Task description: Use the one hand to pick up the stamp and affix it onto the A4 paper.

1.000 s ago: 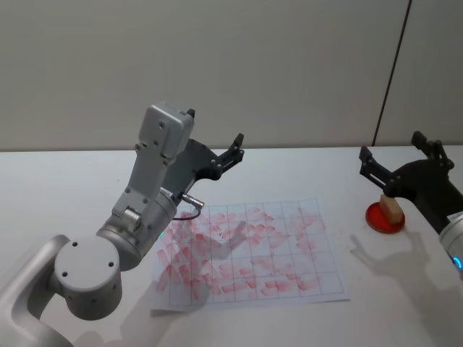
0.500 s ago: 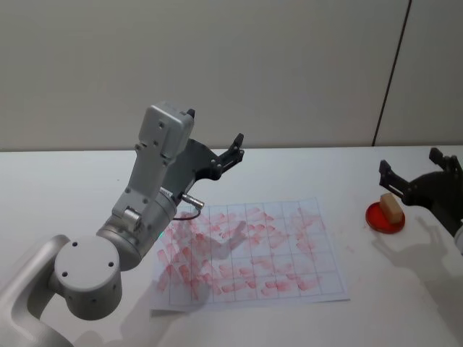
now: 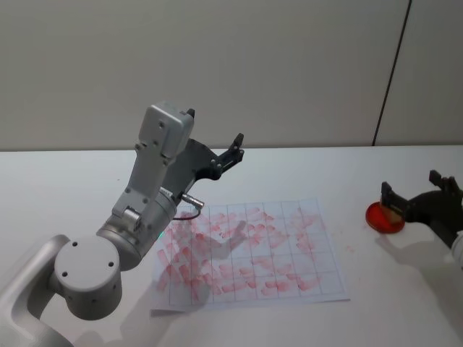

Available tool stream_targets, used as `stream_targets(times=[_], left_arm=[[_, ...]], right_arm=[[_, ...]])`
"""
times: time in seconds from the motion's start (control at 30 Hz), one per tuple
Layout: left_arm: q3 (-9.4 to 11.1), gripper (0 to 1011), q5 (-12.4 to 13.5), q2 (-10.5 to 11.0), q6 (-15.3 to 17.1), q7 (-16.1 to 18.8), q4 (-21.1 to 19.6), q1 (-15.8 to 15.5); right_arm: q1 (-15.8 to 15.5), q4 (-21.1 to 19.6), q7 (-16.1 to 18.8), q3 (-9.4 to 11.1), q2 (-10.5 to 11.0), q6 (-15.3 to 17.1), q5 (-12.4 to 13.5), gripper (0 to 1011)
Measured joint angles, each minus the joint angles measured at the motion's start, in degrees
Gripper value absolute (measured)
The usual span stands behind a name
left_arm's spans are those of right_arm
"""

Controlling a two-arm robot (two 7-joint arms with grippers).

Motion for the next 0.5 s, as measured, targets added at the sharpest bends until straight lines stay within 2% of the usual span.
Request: stream_targets(times=[0.5], left_arm=[[0.0,1001,0.0,0.0,0.0,0.0,0.0,0.0]], right_arm=[[1.3,3.7,-2.4,-1.3,-2.2,2.9,-2.0,1001]])
